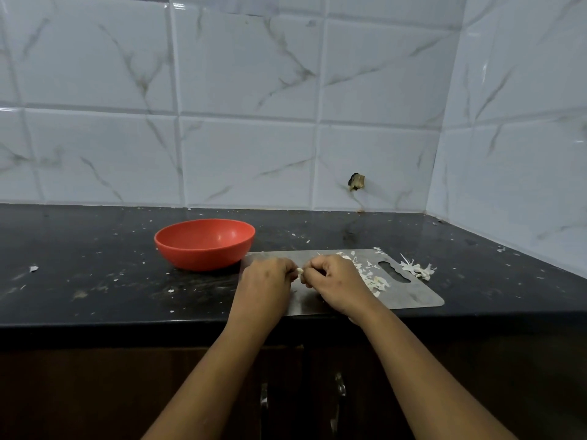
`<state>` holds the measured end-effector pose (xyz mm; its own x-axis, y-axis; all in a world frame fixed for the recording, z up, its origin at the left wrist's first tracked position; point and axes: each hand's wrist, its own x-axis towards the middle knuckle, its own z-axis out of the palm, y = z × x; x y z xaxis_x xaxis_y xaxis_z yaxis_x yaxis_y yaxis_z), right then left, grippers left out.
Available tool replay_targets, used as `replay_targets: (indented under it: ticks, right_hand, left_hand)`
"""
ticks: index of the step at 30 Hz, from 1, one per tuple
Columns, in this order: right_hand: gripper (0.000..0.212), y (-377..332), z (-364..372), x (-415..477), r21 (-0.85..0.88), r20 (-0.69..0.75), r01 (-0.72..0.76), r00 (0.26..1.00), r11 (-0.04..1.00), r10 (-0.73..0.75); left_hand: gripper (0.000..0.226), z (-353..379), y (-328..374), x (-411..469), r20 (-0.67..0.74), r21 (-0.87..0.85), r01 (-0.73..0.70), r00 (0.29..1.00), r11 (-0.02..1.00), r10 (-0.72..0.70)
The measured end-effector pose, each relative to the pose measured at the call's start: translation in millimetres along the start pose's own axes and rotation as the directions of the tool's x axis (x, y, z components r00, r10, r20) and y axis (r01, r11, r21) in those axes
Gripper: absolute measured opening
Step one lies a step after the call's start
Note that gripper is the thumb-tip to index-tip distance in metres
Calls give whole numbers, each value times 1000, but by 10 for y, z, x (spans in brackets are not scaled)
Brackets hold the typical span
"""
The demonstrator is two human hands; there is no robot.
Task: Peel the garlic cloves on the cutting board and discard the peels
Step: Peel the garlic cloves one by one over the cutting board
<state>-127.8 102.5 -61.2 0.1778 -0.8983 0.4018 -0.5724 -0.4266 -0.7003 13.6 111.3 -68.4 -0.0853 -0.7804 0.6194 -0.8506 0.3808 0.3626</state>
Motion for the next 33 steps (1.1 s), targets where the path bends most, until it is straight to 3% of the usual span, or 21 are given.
replay_targets:
  ticks: [6, 21, 26, 33]
  right_hand:
    - [24, -33, 13, -16, -88, 17, 39, 999, 995, -38]
    - [27, -93, 9, 21, -191, 98, 68, 994, 979, -50]
    - [26, -102, 22, -29, -173, 47, 84, 996, 981, -77]
    - [23, -112, 53, -46, -272, 38, 118, 993, 955, -113]
  left_hand:
    - [14, -28, -9, -9, 21, -150, 77, 997, 986, -75]
    - [17, -86, 6, -38, -22, -224, 93, 995, 970, -100]
    - [12, -95, -25, 8, 65, -299, 137, 990, 944, -123]
    - [10, -132, -71, 75, 244, -484, 326, 941, 812, -233]
